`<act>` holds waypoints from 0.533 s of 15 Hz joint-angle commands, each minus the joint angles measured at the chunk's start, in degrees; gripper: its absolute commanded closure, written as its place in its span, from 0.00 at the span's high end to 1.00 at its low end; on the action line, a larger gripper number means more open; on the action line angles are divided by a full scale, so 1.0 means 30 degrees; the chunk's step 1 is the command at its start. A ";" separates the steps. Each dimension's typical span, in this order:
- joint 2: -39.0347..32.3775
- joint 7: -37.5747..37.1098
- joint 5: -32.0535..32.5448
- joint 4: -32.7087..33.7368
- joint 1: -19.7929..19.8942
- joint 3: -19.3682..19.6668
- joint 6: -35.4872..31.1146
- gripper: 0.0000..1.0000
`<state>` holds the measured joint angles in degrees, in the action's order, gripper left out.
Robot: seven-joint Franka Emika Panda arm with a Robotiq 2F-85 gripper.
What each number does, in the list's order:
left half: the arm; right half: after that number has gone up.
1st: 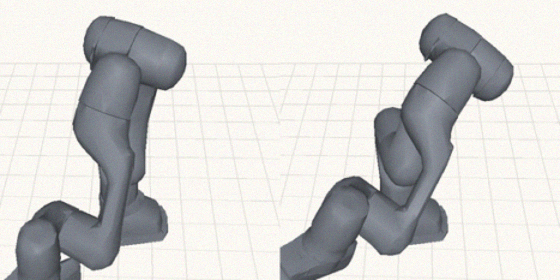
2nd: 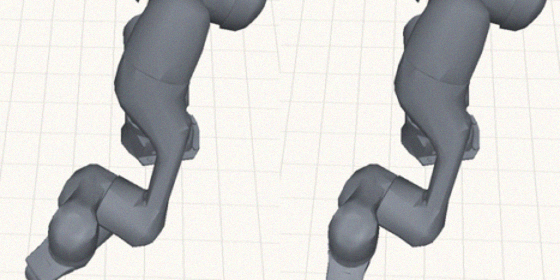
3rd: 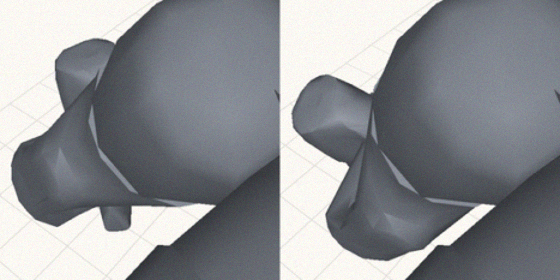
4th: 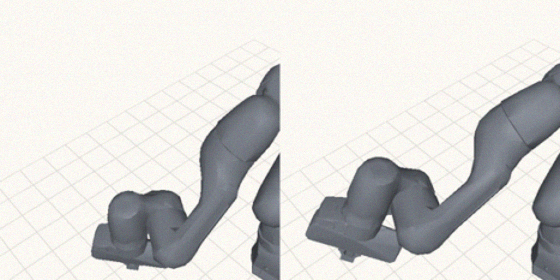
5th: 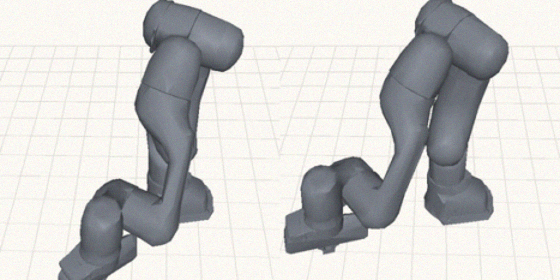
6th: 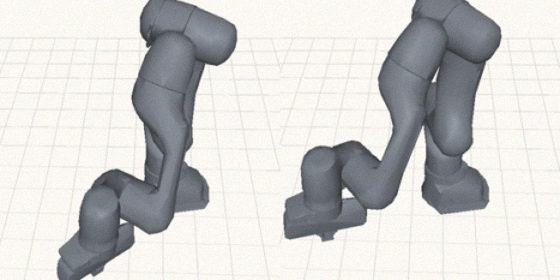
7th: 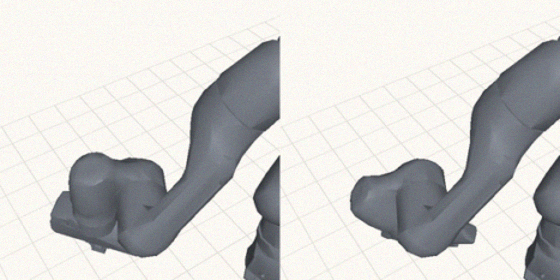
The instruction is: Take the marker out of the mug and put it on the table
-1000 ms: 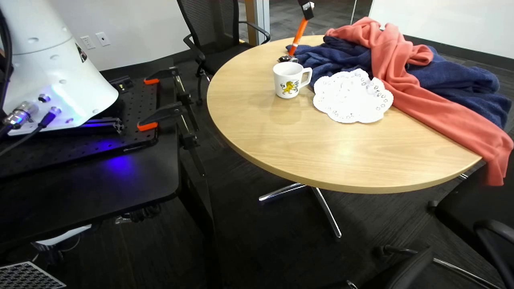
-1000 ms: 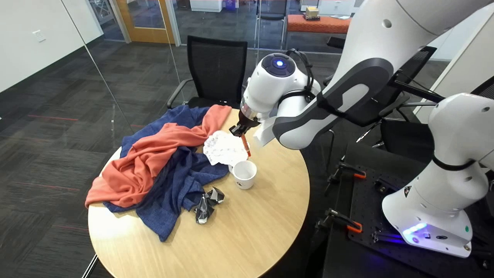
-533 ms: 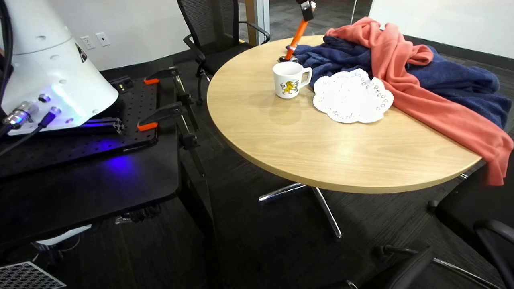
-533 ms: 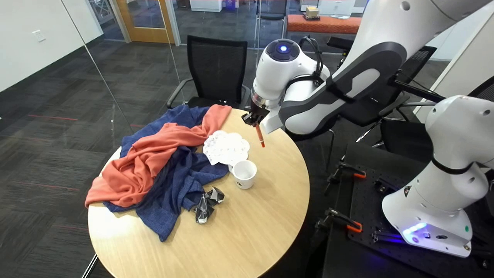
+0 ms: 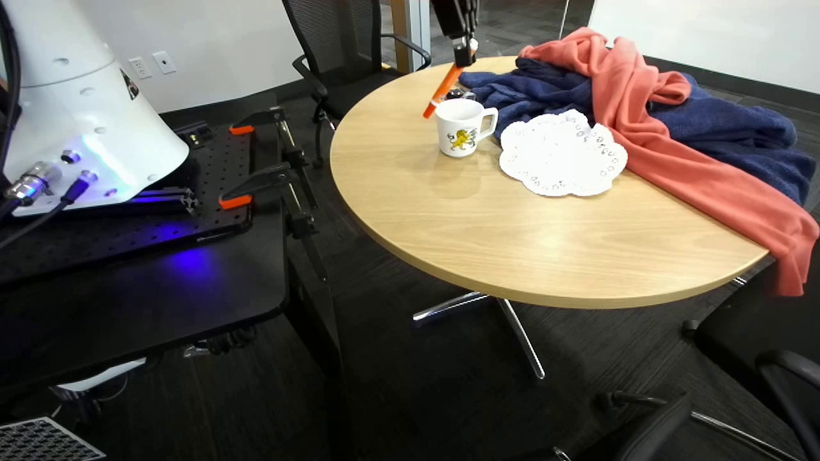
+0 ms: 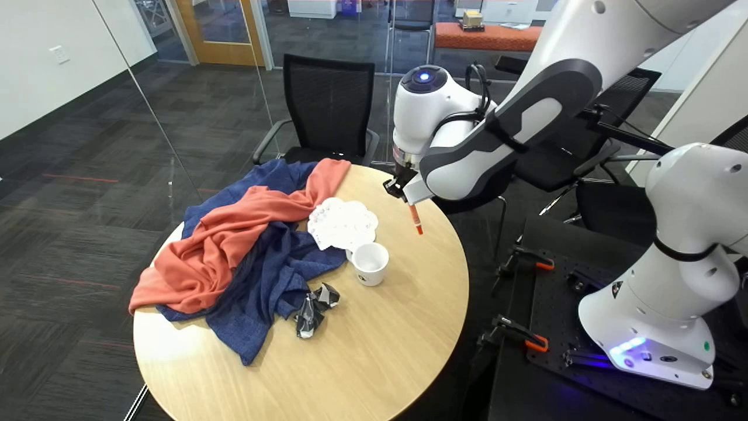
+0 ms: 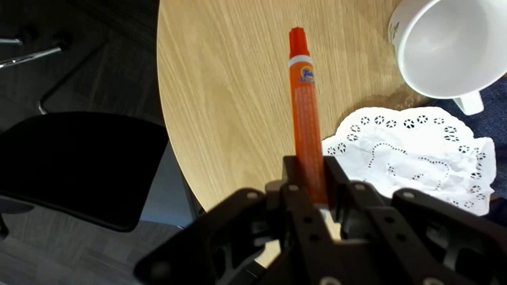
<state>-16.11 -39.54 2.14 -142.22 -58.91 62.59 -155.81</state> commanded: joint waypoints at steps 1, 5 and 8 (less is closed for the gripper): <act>0.0470 0.0971 -0.1197 0.0138 0.3829 -0.3502 0.0659 0.05; -0.0679 0.2167 -0.2616 0.0714 0.9693 -0.9368 0.0289 0.05; -0.1908 0.2679 -0.2848 0.1602 1.4164 -1.3575 0.0160 0.05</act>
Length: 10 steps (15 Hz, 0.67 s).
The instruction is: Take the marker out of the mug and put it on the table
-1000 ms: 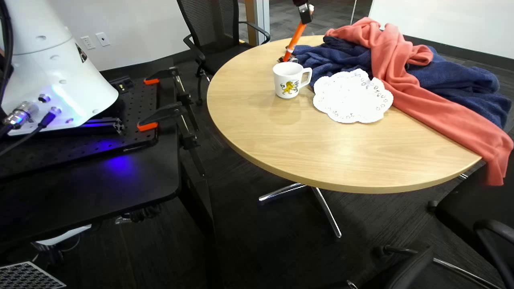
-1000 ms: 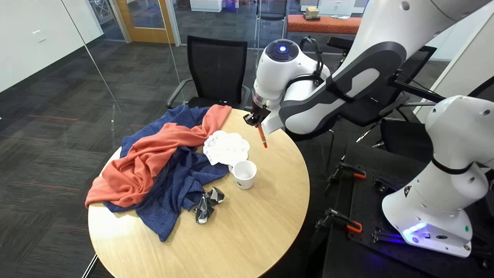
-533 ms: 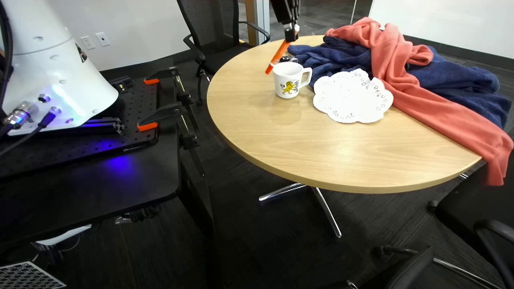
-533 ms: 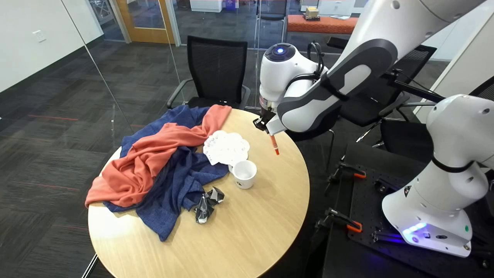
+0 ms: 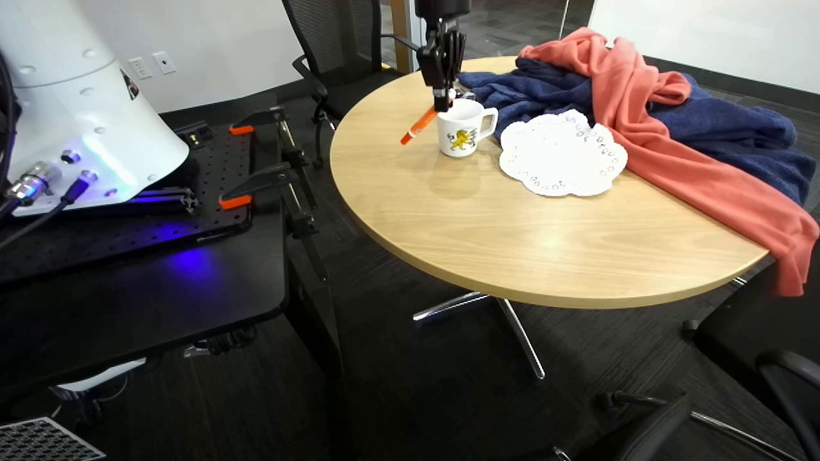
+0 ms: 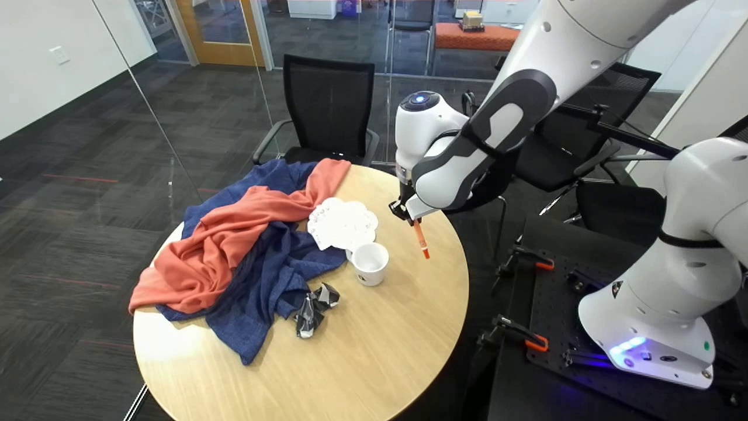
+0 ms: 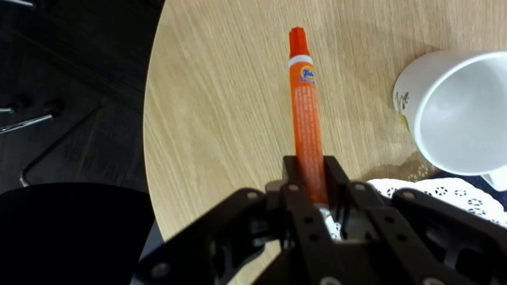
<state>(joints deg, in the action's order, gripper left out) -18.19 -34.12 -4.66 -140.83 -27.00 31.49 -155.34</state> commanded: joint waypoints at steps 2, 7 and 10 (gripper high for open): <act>-0.2321 0.0887 -0.0520 0.1890 0.5294 -0.4729 -0.0140 0.05; -0.4886 0.1020 -0.0463 0.3737 0.7419 -0.6194 -0.0274 0.05; -0.5802 0.1021 -0.0512 0.4514 0.7828 -0.6376 -0.0262 0.05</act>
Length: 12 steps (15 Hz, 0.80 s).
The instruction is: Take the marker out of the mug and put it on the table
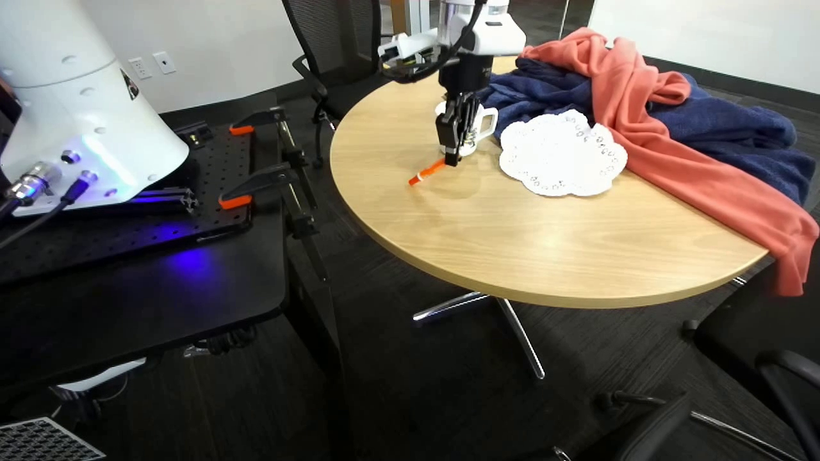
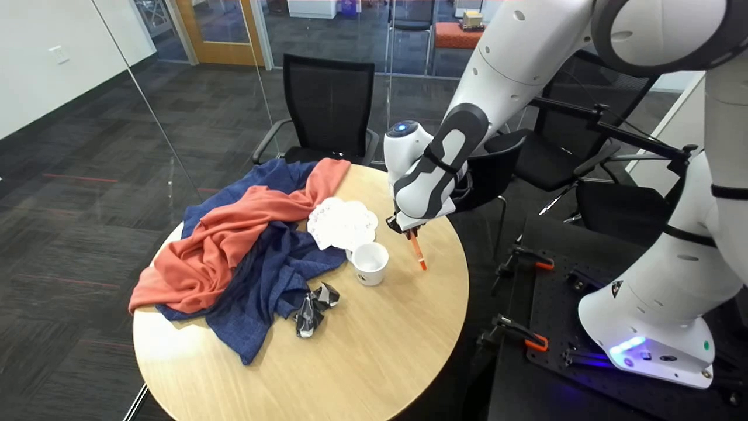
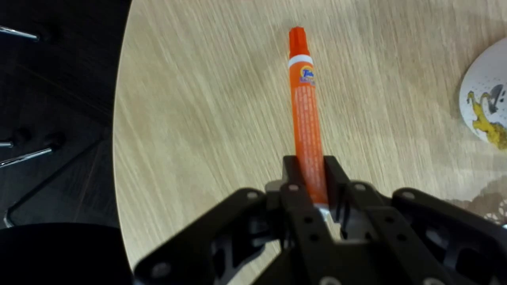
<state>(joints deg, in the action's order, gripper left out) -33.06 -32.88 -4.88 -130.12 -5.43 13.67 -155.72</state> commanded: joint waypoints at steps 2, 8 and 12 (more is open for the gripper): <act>-0.1003 0.0602 -0.0478 0.1202 0.0727 -0.0464 -0.0140 0.44; 0.0006 0.0107 0.0057 0.0265 -0.0275 0.0189 -0.1545 0.82; 0.0808 0.0082 0.0057 -0.0291 -0.0851 0.0430 -0.2725 1.00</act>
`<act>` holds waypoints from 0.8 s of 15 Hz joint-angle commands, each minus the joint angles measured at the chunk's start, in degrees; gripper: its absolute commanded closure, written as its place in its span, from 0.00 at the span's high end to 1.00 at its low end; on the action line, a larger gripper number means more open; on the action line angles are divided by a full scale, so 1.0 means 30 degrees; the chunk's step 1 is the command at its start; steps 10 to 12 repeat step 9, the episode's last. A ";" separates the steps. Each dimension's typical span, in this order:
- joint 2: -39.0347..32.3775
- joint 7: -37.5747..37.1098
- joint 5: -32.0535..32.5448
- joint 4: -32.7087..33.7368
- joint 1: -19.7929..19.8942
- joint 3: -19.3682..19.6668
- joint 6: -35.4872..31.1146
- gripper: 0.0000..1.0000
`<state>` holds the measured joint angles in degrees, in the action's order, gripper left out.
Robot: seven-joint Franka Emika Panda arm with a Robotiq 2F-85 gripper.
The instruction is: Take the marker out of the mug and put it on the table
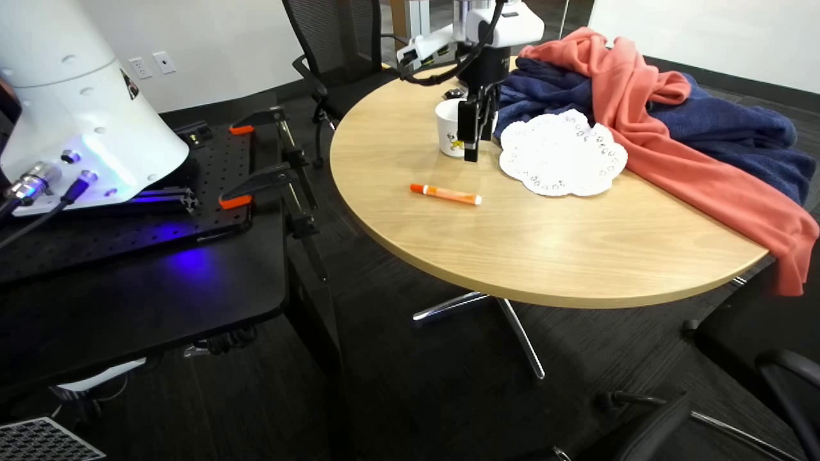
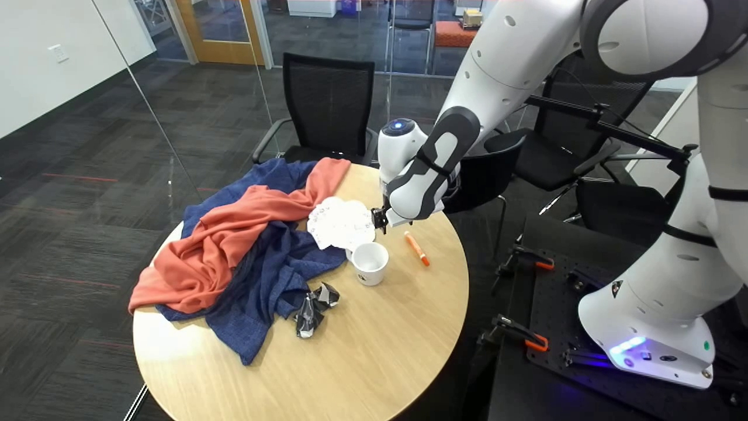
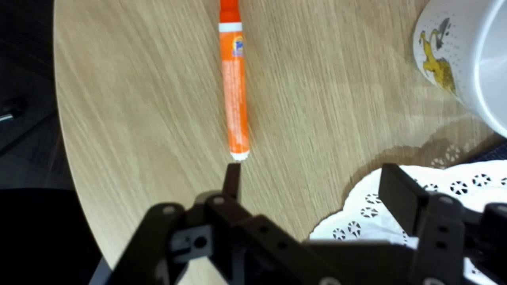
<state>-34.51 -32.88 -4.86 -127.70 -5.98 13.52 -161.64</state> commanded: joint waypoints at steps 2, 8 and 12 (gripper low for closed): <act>0.1678 -0.0053 0.0158 -0.1399 -0.1079 0.0796 -0.1170 1.00; 0.1470 0.0073 -0.0044 -0.1047 -0.1282 0.0941 -0.1163 1.00; 0.1546 0.0071 -0.0039 -0.1127 -0.1298 0.0945 -0.1180 1.00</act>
